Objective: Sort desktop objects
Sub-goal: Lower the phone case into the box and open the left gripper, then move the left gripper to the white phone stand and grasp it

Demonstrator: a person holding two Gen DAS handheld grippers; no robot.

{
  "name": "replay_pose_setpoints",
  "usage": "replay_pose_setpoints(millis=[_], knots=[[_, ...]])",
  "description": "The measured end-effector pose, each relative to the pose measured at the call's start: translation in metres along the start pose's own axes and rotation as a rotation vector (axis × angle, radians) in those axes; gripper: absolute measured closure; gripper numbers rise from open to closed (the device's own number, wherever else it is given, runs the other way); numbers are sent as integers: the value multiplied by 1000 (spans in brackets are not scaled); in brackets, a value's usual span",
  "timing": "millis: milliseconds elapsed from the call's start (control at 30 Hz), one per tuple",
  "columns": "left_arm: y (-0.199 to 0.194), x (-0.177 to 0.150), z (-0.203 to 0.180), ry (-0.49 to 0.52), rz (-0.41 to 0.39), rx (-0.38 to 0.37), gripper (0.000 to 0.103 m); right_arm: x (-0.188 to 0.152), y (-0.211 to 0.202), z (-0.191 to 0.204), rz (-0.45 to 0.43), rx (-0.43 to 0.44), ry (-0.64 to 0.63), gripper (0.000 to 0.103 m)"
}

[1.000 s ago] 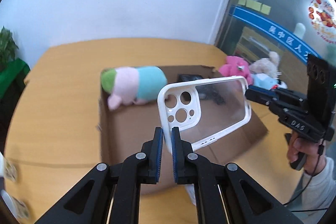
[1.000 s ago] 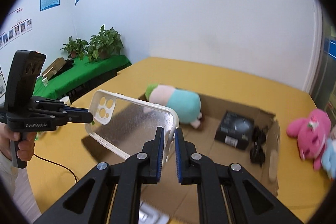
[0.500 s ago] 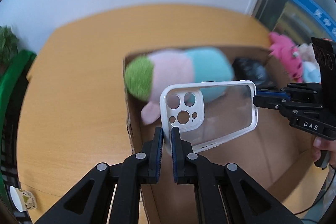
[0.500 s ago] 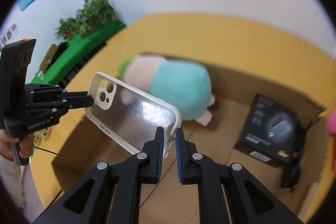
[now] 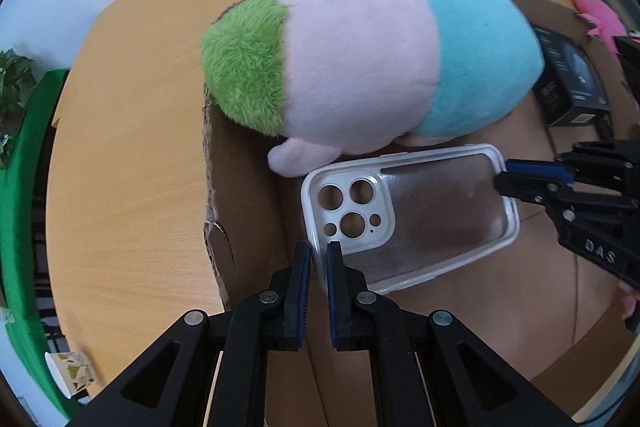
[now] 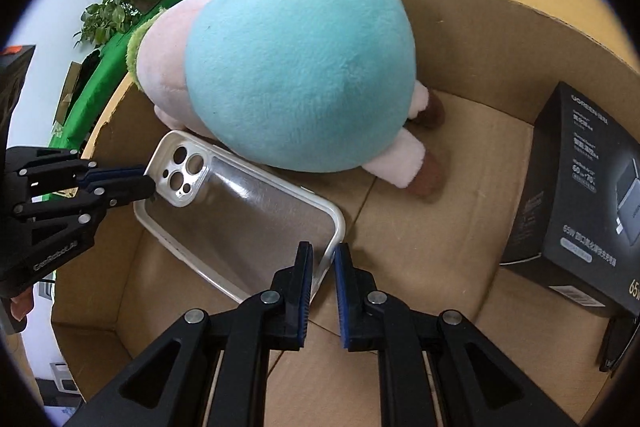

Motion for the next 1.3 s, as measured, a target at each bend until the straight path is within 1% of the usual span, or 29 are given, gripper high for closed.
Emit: replay_pose_setpoints(millis=[133,167,233,267,300,333,367,400,433,467,500,533,567,600,633,667,700,733,767,800,833,933,1000,1067,1300], knots=[[-7,-1,5,-37,0,5,97,-1,-1,4,-4,-9,-5,90],[-11,-3,8,-52,-7,-12,96,-2,-2,4,-8,-4,-6,90],[-25,-9,14,-77,-43,-21,94,-5,-10,8,-31,12,-12,90],[-31,-13,16,-83,-59,-43,94,-8,-19,12,-53,12,-18,89],[-38,-17,18,-91,-74,-61,94,-12,-33,17,-89,9,-32,83],[-48,-23,20,-101,-98,-55,90,-18,-48,22,-129,3,-42,78],[-61,-30,20,-102,-140,-30,89,-22,-59,25,-159,-1,-46,64],[-73,-37,20,-99,-181,-32,87,-31,-77,30,-208,-6,-49,49],[-93,-48,18,-96,-252,-40,83,-39,-91,36,-254,-9,-46,41],[-110,-60,15,-96,-319,-37,80,-55,-112,41,-313,-12,-35,32],[-122,-68,16,-95,-369,-38,71,-68,-124,45,-349,-16,-25,28],[-140,-81,11,-92,-442,-48,55,-83,-137,48,-384,-28,-16,26],[-159,-98,7,-92,-529,-58,45,-98,-148,52,-417,-53,-12,23],[-173,-111,3,-98,-603,-52,24,-114,-157,57,-451,-97,-14,22],[-185,-116,0,-102,-659,-41,10,-128,-163,58,-469,-140,-14,22],[-197,-135,-9,-108,-735,-23,5,-138,-166,58,-475,-177,-9,22],[-202,-135,-16,-109,-761,-15,0,-151,-167,57,-477,-205,6,22],[-207,-147,-25,-110,-793,-5,1,-160,-168,55,-481,-215,27,22],[-211,-151,-29,-109,-801,-8,1,-173,-169,52,-488,-215,57,22],[-210,-158,-34,-111,-804,-15,1,-178,-170,48,-490,-213,71,22],[-209,-165,-40,-118,-799,-26,1,-183,-172,40,-492,-213,81,22],[-199,-181,-48,-120,-788,-58,1,-210,-180,33,-495,-224,112,22],[-192,-194,-55,-111,-786,-74,1,-218,-183,36,-503,-221,120,22],[-193,-205,-60,-100,-776,-81,1,-227,-188,36,-515,-214,126,22],[-176,-232,-74,-94,-733,-110,1,-249,-193,44,-534,-190,110,22]])
Point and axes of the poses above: each gripper's, at about its wrist camera, not at the fingertips, and y roughly the way its jaws point, z to its left, x to its top, the point moved 1 cm from there along y, roughly the way its jaws point, and after that the axes turned 3 degrees about -x, right-handed, at the moved point
